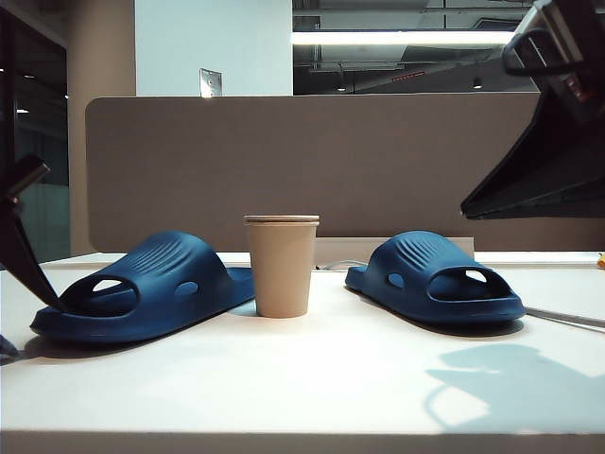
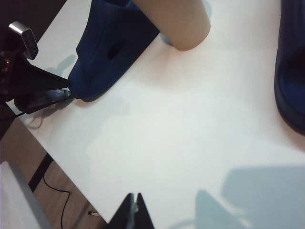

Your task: Interlock the pair of blue slippers on the table with their fronts facing up.

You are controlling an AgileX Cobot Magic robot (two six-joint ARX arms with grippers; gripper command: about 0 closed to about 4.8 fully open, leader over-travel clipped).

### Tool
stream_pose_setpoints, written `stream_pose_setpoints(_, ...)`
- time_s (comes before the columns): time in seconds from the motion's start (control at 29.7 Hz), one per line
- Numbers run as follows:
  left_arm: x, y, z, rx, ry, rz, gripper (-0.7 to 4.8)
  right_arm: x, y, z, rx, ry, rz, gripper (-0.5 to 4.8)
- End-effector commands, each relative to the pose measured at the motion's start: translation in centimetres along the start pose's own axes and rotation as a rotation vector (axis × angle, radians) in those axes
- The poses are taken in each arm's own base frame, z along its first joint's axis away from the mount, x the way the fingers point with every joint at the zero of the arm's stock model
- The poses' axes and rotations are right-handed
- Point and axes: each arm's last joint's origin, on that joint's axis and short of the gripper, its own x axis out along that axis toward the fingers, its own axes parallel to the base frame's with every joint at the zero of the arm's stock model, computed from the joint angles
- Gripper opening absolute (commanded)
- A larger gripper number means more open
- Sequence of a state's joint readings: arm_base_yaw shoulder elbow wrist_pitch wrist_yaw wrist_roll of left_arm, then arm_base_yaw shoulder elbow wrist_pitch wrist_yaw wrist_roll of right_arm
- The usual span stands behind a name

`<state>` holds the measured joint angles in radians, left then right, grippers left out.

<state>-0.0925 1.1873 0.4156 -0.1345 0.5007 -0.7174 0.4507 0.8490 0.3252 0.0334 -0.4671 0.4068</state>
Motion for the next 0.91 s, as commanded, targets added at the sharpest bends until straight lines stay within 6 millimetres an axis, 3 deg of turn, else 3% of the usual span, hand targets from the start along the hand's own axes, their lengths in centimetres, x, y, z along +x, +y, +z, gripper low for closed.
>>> stream_pose_setpoints(0.03,0.0,-0.6,0.6,0.004,-0.045,-0.064,2.15,-0.1,0.2,0.5,-0.038,-0.035,0.015,-0.01)
stream_pose_setpoints(0.37,1.6,0.2,0.9,-0.017,-0.041,-0.086,2.14,-0.1,0.3,0.6,-0.044,-0.044,0.022,-0.01)
stream_pose_setpoints(0.54,1.9,1.3,-0.1,-0.045,-0.051,-0.096,2.05,-0.1,0.3,0.6,-0.044,-0.045,0.021,-0.01)
stream_pose_setpoints(0.61,2.0,1.7,-0.4,-0.047,-0.059,-0.088,1.8,-0.1,0.3,0.6,-0.044,-0.045,0.021,-0.01)
stream_pose_setpoints(0.64,2.1,2.0,-0.6,-0.048,-0.064,-0.084,1.22,-0.1,0.3,0.6,-0.044,-0.045,0.021,-0.01)
stream_pose_setpoints(0.67,2.1,2.1,-0.7,-0.05,-0.065,-0.085,1.1,-0.1,0.3,0.6,-0.044,-0.045,0.021,-0.01)
stream_pose_setpoints(0.91,2.1,2.2,-0.8,-0.056,-0.065,-0.083,1.02,-0.1,0.3,0.6,-0.043,-0.044,0.021,-0.01)
